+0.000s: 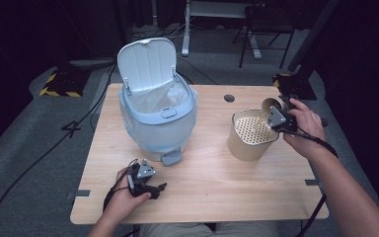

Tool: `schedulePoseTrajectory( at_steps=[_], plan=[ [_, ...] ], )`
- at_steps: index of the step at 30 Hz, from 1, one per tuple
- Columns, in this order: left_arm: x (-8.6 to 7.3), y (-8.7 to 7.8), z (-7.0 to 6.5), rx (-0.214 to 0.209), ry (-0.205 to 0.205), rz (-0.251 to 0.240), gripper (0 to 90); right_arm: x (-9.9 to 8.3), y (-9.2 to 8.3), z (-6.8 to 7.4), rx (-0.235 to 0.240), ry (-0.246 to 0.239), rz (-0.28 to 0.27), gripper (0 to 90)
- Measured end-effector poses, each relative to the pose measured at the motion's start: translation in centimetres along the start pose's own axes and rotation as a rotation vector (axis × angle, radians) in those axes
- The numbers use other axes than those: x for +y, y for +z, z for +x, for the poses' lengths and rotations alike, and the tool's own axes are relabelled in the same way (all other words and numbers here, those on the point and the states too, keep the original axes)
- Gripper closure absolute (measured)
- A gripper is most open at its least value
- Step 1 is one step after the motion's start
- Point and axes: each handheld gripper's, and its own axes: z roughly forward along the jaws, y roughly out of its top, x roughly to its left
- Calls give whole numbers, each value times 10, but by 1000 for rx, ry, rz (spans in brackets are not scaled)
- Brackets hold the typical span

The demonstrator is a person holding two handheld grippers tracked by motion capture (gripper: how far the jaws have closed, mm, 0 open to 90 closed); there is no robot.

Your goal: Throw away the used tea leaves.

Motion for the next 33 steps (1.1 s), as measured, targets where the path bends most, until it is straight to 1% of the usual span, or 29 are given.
schedulePoseTrajectory(
  at_steps=[1,2,3,6,7,9,10,11,12,14,17,18,19,20,21,22,23,24,25,26,27,28,31,33],
  plan=[
    [0,0,0,0,2,-1,215,0,0,0,0,0,0,313],
    [0,0,0,0,2,0,215,3,0,2,-32,-54,25,313],
    [0,0,0,0,2,-1,215,3,0,2,-32,-54,25,313],
    [0,0,0,0,2,-1,215,8,-2,5,-68,-109,43,313],
    [0,0,0,0,2,0,216,10,-3,7,-103,-148,54,313],
    [0,0,0,0,2,-1,215,12,-3,9,-157,-206,77,314],
    [0,0,0,0,2,0,215,14,-4,10,-183,-250,105,314],
    [0,0,0,0,2,0,215,14,-4,12,-217,-291,117,314],
    [0,0,0,-1,2,0,216,16,-4,12,-236,-327,126,314],
    [0,0,0,-1,3,0,215,17,-4,15,-278,-383,152,314],
    [0,0,0,-1,3,0,215,20,-5,19,-350,-485,186,315],
    [0,0,0,-1,3,0,215,22,-6,20,-388,-539,203,315],
    [0,0,0,-1,3,0,216,22,-6,20,-388,-539,203,315],
    [0,0,0,-1,3,0,216,23,-7,21,-407,-574,206,315],
    [0,0,0,-1,3,0,215,26,-8,22,-429,-620,212,315],
    [0,0,0,-1,4,0,215,26,-8,22,-429,-620,212,315],
    [0,0,0,-1,3,0,216,27,-8,23,-443,-643,217,315],
    [0,0,0,-1,4,0,216,30,-8,25,-479,-701,232,315],
    [0,0,0,-1,4,0,216,30,-8,25,-479,-701,232,315],
    [0,0,0,-1,3,0,215,32,-8,27,-509,-742,236,315],
    [0,0,0,-1,3,0,215,33,-8,28,-523,-771,240,315],
    [0,0,0,-1,3,0,215,33,-8,28,-523,-771,240,315],
    [0,0,0,-1,3,0,215,36,-9,31,-582,-851,246,315],
    [0,0,0,-1,3,0,215,38,-9,33,-606,-885,252,315]
  ],
)
